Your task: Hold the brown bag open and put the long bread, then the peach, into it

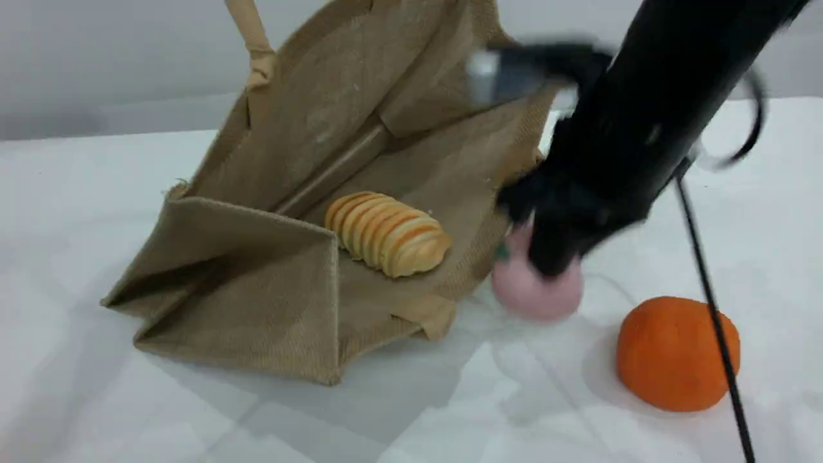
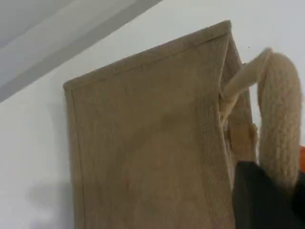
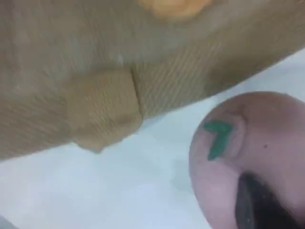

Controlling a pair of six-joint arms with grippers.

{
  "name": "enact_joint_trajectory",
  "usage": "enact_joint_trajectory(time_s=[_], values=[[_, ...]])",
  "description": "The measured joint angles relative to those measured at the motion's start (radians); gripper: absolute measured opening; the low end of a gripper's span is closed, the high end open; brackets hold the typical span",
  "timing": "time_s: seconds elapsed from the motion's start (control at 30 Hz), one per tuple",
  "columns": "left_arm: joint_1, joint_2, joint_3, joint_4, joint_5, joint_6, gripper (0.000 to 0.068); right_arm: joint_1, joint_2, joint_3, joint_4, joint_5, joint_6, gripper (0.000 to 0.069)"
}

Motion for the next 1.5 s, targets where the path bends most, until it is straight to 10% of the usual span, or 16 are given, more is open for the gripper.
enact_joint_trajectory(time_s=[0.63,1.07,1.5], values=[[0.0,-0.001,0.0,-0.056,0.0,0.002,0.0088,0.004,-0.282,0.0,0.177,-0.152,-0.313,0.0022],[0.0,-0.001,0.0,-0.059,0.0,0.004,0.0088,0.004,-0.068,-0.031,0.648,-0.329,-0.743,0.0022],[0.0,-0.001,0.0,-0.059,0.0,0.004,0.0088,0.004,0.227,-0.272,0.837,-0.221,-0.94,0.0025]])
